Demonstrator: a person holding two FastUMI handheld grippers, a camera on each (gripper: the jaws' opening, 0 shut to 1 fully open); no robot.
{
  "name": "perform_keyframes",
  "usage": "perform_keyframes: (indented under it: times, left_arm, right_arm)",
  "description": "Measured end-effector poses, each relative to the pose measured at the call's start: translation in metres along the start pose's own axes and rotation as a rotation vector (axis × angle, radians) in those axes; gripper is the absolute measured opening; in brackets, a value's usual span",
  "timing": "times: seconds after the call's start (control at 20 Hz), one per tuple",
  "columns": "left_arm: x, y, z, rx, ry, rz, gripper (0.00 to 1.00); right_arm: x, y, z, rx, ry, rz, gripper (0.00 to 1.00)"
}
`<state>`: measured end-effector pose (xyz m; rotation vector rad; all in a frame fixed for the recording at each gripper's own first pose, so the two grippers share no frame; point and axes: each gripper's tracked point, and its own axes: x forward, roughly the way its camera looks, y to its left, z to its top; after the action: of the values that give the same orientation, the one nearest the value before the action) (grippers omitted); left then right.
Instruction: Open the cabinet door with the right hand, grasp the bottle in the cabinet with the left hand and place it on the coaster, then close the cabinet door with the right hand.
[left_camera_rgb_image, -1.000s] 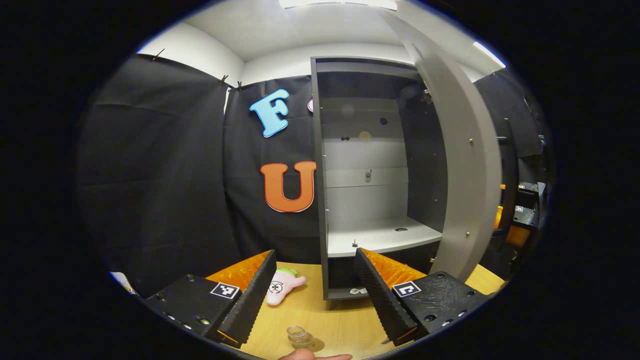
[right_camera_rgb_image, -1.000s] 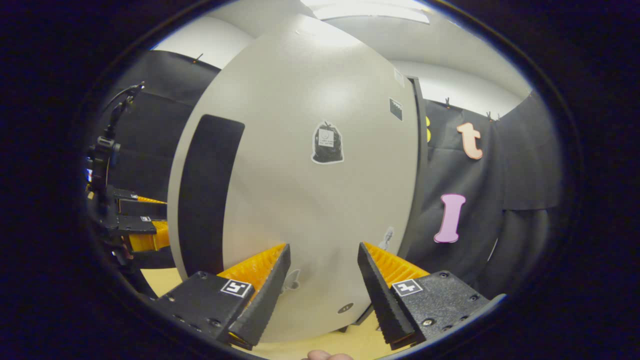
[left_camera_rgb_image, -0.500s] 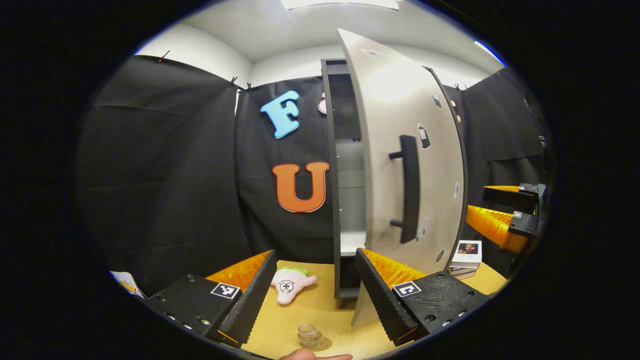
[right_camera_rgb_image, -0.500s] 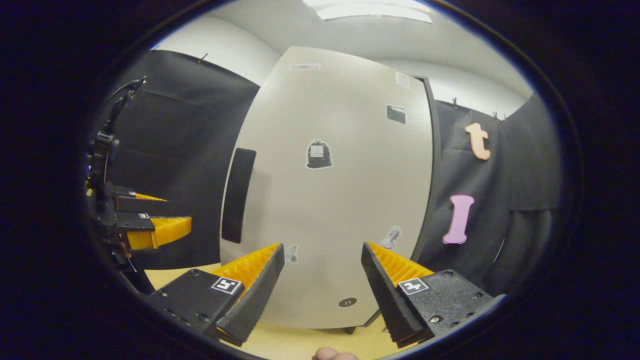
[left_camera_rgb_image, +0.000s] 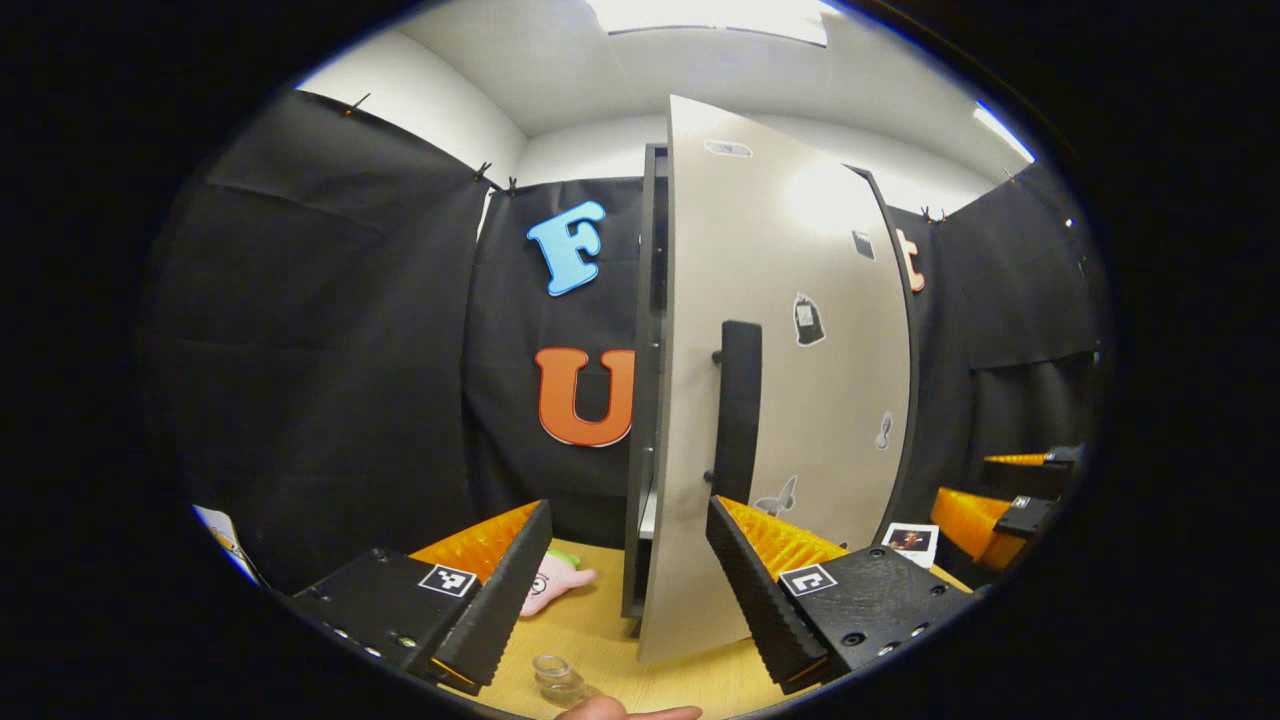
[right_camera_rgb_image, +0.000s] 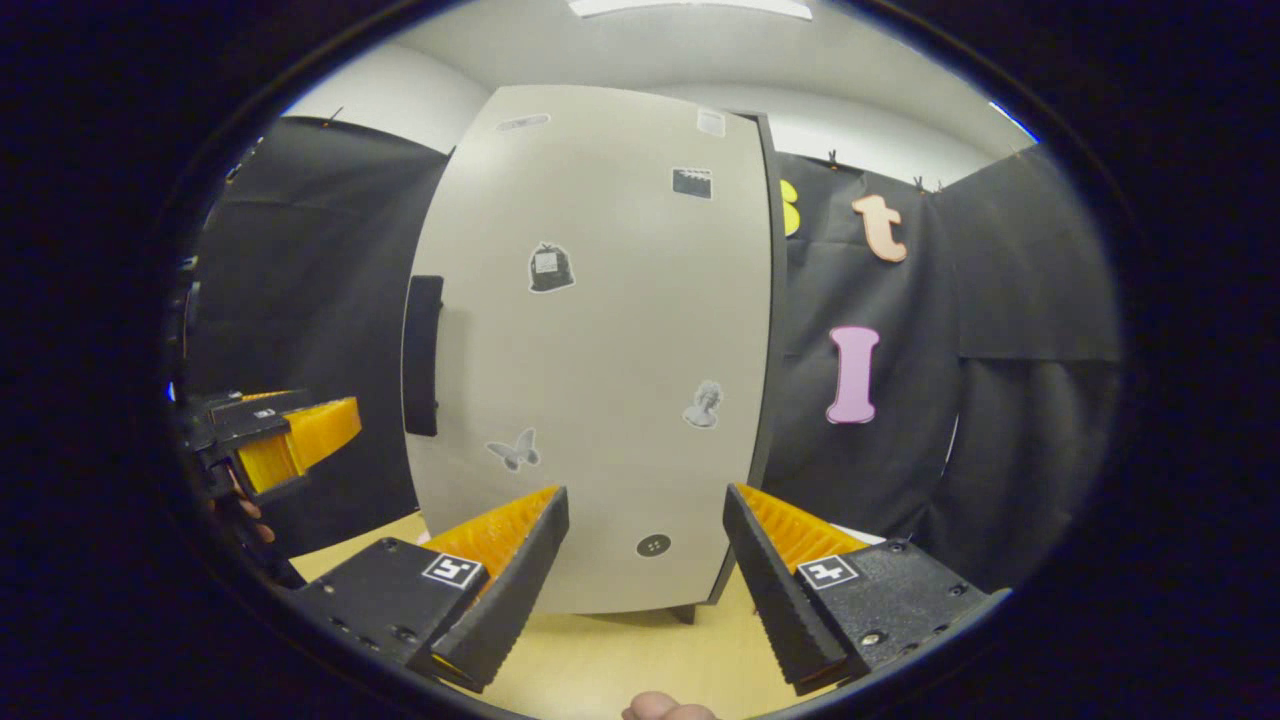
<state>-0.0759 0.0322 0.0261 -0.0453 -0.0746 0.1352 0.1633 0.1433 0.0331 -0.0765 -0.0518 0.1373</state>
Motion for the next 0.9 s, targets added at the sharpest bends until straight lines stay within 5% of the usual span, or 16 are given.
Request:
perform_keyframes:
  times: [0.45,0.9]
  left_arm:
    - [-0.004,-0.031,0.003,0.011,-0.004,-0.098,0.94]
    - [-0.009,-0.034,0.000,0.025,0.012,-0.113,0.94]
  right_arm:
    - [-0.022,-0.042,-0.007,0.100,0.007,-0.148,0.99]
    - [-0.030,-0.035,-0.018,0.102,0.037,-0.126,0.99]
